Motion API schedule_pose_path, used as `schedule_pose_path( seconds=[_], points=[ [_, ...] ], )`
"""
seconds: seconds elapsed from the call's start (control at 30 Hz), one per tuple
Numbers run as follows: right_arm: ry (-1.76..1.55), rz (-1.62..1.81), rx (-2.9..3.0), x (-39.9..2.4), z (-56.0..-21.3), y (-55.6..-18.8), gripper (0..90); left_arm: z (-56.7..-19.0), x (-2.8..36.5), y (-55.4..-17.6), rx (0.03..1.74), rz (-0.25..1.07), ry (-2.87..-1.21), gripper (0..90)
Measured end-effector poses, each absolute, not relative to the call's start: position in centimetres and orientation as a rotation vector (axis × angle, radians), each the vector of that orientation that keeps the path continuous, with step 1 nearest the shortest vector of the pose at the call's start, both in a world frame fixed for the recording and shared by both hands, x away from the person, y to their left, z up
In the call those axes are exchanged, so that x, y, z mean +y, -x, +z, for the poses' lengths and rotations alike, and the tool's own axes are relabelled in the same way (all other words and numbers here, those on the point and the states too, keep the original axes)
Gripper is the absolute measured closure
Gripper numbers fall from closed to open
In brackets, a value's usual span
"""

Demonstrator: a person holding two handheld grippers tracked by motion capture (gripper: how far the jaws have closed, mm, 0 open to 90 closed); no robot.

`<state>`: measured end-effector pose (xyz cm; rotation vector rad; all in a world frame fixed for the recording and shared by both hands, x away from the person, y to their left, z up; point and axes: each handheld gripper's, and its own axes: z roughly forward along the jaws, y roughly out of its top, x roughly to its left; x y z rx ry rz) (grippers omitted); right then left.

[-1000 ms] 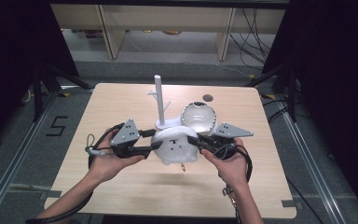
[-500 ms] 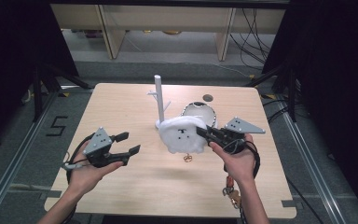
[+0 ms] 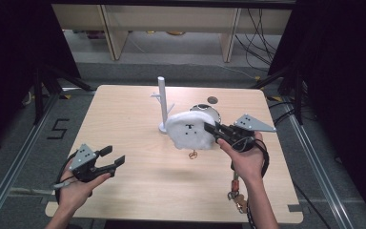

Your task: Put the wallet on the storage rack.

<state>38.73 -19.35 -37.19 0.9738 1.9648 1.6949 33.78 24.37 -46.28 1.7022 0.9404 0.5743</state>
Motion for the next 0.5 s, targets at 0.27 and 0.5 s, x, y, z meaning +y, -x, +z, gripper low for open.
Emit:
schedule_pose_path(
  seconds=[0.27,0.5],
  points=[
    [-0.981,1.688,1.943,-19.5,-36.6,-39.0,79.0,-48.4,25.1,-33.6,0.994,0.571,-1.665,35.4],
    [-0.979,1.680,1.924,-19.7,-36.2,-39.3,78.8,-50.0,25.1,-33.7,1.016,0.569,-1.675,35.3]
  ],
)
